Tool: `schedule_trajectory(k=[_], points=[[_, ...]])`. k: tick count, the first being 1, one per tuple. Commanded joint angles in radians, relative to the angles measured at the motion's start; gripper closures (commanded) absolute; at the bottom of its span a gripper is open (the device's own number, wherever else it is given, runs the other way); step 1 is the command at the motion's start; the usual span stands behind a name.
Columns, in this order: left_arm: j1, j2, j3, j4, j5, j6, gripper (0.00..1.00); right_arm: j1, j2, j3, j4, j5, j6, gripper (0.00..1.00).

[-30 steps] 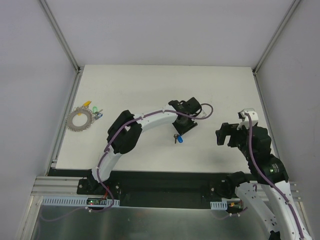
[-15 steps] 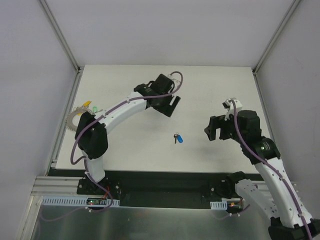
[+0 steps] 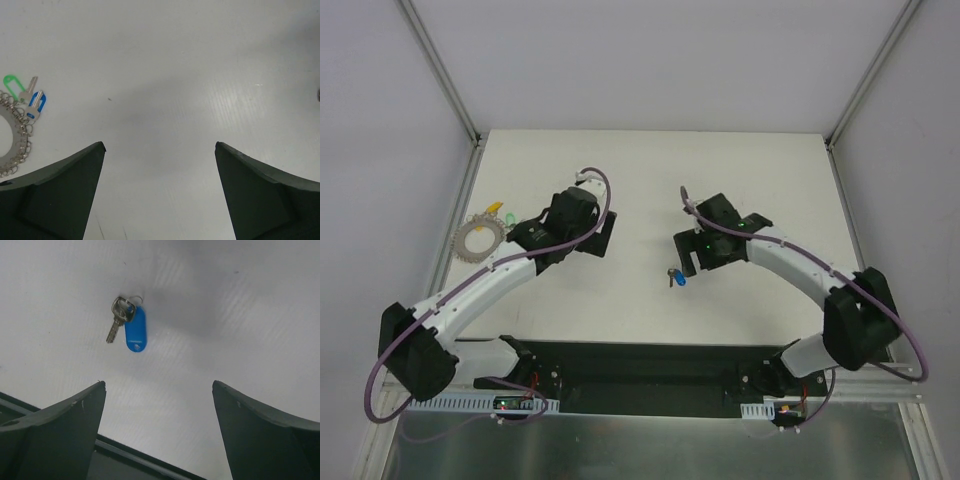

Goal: Put the keys on the keyring

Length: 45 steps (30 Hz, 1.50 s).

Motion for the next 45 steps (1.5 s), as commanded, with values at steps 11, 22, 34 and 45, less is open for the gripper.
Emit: schedule_trajectory(k=[11,22,34,45], points=[[0.015,-0.171,-0.164,0.138,-0.157,0.102,0.09,0.218,0.404,0.223,-0.01,0.201,0.209,0.16],[0.017,-0.116,-0.155,0.16,-0.182,0.118,0.09,0.198,0.451,0.194,-0.023,0.26,0.264,0.51],[0.017,-0.088,-0.154,0.169,-0.15,0.108,0.09,0.096,0.3,0.044,-0.021,0.262,0.487,0.62],[0.018,-0.119,-0.165,0.174,-0.133,0.11,0.09,0.121,0.303,0.315,-0.155,0.212,0.134,0.35]])
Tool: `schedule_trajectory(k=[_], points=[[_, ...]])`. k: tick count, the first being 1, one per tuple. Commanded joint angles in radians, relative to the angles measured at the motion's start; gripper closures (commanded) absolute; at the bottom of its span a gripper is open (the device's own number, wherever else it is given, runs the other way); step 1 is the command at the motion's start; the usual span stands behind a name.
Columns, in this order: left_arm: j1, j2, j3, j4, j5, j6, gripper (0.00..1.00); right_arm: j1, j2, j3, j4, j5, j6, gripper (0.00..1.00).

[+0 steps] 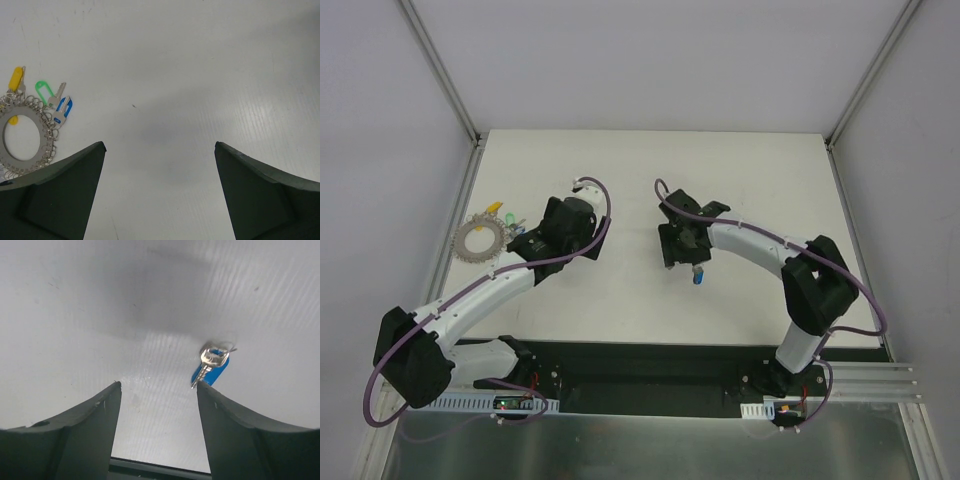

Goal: Put the keys on the keyring

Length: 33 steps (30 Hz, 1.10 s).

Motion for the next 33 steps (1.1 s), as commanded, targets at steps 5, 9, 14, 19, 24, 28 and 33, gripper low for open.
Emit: schedule_trajectory(k=[5,9,14,19,24,28,33], points=[[0.012,-0.04,-0.001,0.022,0.006,0.009,0.09,-0.141,-0.037,0.134,-0.154,-0.091,-0.581,0.37],[0.012,-0.041,-0.002,0.025,0.009,0.012,0.09,-0.196,-0.017,0.125,-0.188,-0.169,-0.853,0.39],[0.012,-0.033,-0.01,0.025,0.008,0.014,0.09,-0.195,0.031,0.146,-0.242,-0.197,-1.016,0.41],[0.012,-0.026,-0.022,0.025,0.006,0.013,0.09,-0.19,0.138,0.207,-0.314,-0.206,-1.086,0.43],[0.012,-0.017,-0.028,0.025,-0.006,0.01,0.09,-0.161,0.17,0.218,-0.262,-0.191,-1.094,0.48],[0.012,-0.018,-0.035,0.025,-0.003,0.009,0.09,-0.142,0.222,0.252,-0.246,-0.16,-1.105,0.48],[0.012,-0.017,-0.036,0.024,-0.004,0.015,0.09,-0.133,0.279,0.293,-0.248,-0.154,-1.12,0.5]])
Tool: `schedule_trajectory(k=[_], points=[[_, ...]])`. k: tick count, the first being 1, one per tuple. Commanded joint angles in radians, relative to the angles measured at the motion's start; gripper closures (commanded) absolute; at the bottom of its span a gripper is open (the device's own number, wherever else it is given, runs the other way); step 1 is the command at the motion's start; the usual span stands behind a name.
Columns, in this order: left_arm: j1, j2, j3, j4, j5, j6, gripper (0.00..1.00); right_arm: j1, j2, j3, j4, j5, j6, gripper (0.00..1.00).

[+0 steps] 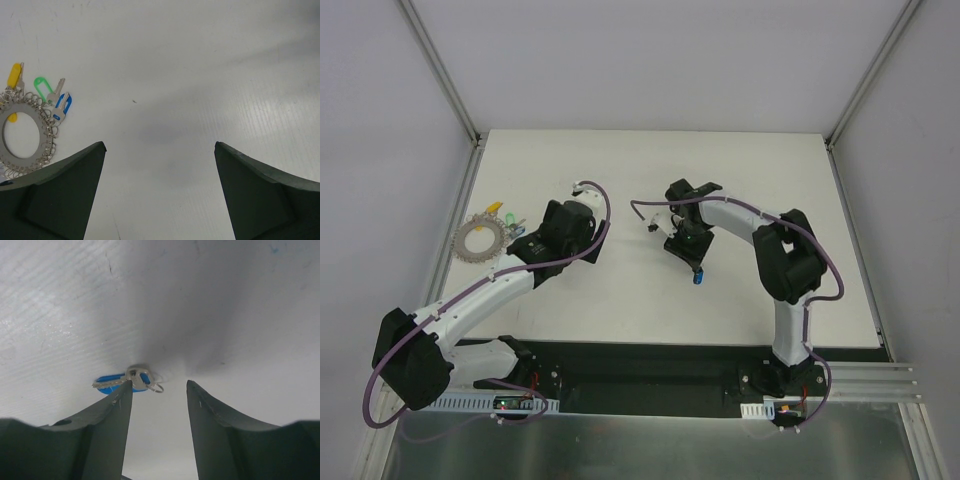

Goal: Put the keys on the keyring

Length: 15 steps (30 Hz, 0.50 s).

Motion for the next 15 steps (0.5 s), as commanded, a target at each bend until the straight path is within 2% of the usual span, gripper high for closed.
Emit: schedule_trajectory(k=[1,7,11,15], points=[[0.012,-0.003,-0.006,0.016,-0.01,0.005,0.09,0.001,0.033,0.057,-0.017,0.018,-0.041,0.5],[0.012,0.006,-0.003,0.018,-0.004,0.005,0.09,0.001,0.047,0.071,-0.078,0.01,-0.052,0.53],[0.012,0.012,-0.001,0.018,0.001,0.005,0.09,-0.002,0.028,0.044,-0.095,-0.013,-0.039,0.64],[0.012,0.011,-0.003,0.018,0.004,0.005,0.09,-0.011,0.01,0.027,-0.101,-0.033,-0.013,0.64]])
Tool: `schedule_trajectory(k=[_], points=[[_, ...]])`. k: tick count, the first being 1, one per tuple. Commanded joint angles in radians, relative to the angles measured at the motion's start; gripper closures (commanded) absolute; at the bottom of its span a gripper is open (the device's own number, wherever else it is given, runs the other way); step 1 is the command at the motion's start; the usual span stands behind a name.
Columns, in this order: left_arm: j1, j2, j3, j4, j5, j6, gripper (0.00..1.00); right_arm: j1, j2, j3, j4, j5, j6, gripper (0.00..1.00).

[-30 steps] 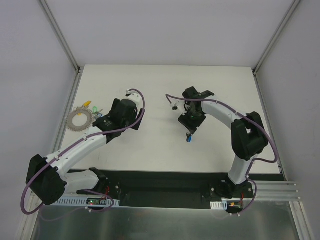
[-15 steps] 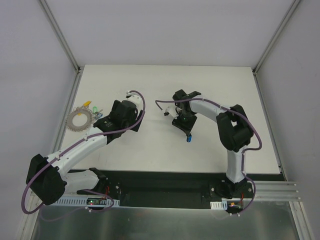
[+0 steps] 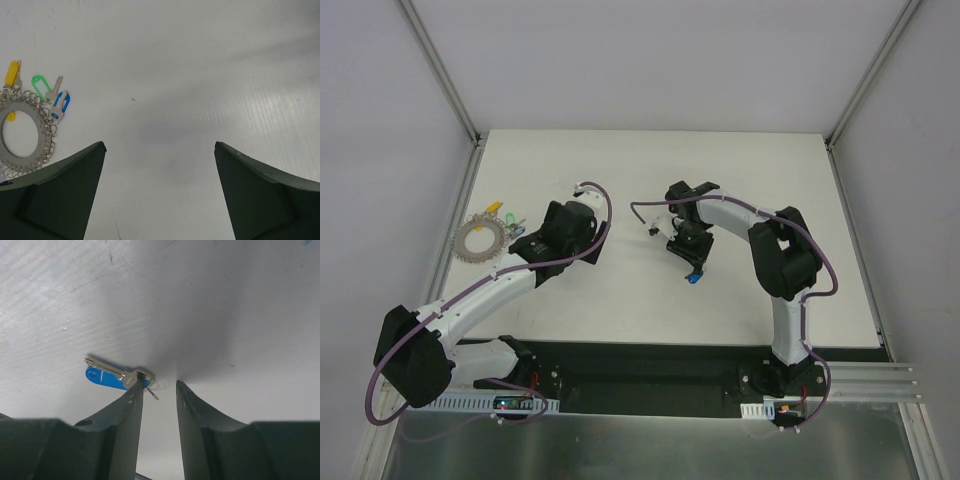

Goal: Put the keys on the keyring

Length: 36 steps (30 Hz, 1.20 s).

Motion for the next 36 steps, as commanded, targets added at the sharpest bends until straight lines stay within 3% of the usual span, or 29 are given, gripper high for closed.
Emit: schedule_trajectory(k=[1,8,25,30,36], points=[[0.012,-0.002,0.001,0.016,0.005,0.005,0.09,-0.015,-0.05,-0.01,-0.051,-0.062,0.02,0.64],[0.012,0.002,0.006,0.016,0.034,0.002,0.09,-0.041,-0.148,-0.052,0.007,-0.153,0.062,0.6],[0.01,0.001,0.009,0.01,0.057,-0.006,0.09,-0.097,-0.13,-0.159,0.081,-0.22,0.094,0.66],[0.01,0.004,0.01,0.005,0.064,-0.01,0.09,-0.107,-0.132,-0.168,0.094,-0.236,0.098,0.71],[0.01,0.005,0.02,-0.004,0.077,-0.015,0.09,-0.112,-0.156,-0.167,0.088,-0.242,0.1,0.89]])
